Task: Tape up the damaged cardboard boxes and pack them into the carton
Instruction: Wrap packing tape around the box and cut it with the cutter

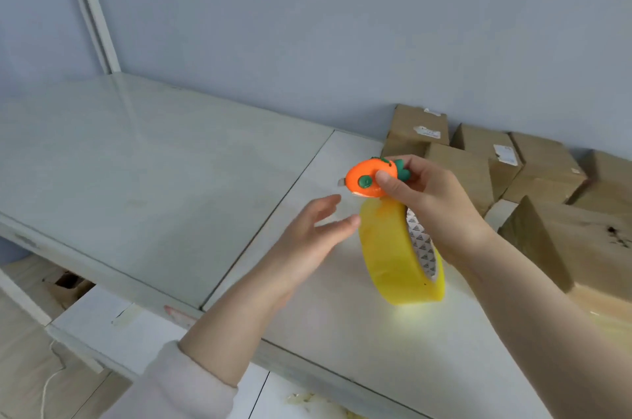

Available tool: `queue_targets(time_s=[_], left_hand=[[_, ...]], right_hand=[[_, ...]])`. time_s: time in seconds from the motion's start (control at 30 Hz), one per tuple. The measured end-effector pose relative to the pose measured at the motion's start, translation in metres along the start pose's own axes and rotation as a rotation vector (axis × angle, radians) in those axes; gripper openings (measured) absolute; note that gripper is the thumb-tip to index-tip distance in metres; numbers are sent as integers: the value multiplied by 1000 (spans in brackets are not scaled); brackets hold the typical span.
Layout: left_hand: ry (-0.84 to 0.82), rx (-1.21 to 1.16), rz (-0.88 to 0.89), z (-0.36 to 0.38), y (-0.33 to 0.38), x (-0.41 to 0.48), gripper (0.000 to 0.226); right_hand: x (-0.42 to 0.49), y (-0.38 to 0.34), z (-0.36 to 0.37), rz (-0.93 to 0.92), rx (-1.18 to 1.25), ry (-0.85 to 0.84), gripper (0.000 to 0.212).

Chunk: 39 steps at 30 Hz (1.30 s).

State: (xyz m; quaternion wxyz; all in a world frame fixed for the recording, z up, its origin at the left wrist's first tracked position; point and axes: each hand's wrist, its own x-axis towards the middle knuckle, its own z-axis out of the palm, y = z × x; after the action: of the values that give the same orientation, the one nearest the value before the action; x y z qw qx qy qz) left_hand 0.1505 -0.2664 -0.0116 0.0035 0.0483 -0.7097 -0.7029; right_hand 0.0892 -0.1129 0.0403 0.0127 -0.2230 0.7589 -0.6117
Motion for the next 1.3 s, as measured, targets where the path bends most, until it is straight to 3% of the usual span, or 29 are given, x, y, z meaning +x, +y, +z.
queue_targets(time_s=[0.17, 0.3, 0.43, 0.63, 0.8, 1.0, 1.2, 1.3], left_hand=[[22, 24, 219, 45, 21, 15, 22], [37, 40, 302, 65, 30, 23, 2], [28, 106, 393, 83, 35, 27, 10], [41, 320, 549, 105, 36, 25, 14], [61, 363, 544, 110, 37, 25, 18], [83, 390, 566, 109, 36, 23, 20], [92, 342, 510, 109, 36, 23, 20], [82, 283, 472, 105, 34, 20, 17]], right_hand=[[-15, -5, -27, -16, 106, 120, 10], [-25, -7, -45, -32, 34, 224, 11], [-31, -10, -61, -70, -122, 328, 20], [-38, -20, -82, 1, -151, 265, 12], [-38, -19, -77, 51, -199, 447, 16], [-29, -15, -73, 321, 82, 584, 11], [-25, -7, -73, 354, 253, 761, 12], [-37, -12, -103, 243, 237, 834, 11]])
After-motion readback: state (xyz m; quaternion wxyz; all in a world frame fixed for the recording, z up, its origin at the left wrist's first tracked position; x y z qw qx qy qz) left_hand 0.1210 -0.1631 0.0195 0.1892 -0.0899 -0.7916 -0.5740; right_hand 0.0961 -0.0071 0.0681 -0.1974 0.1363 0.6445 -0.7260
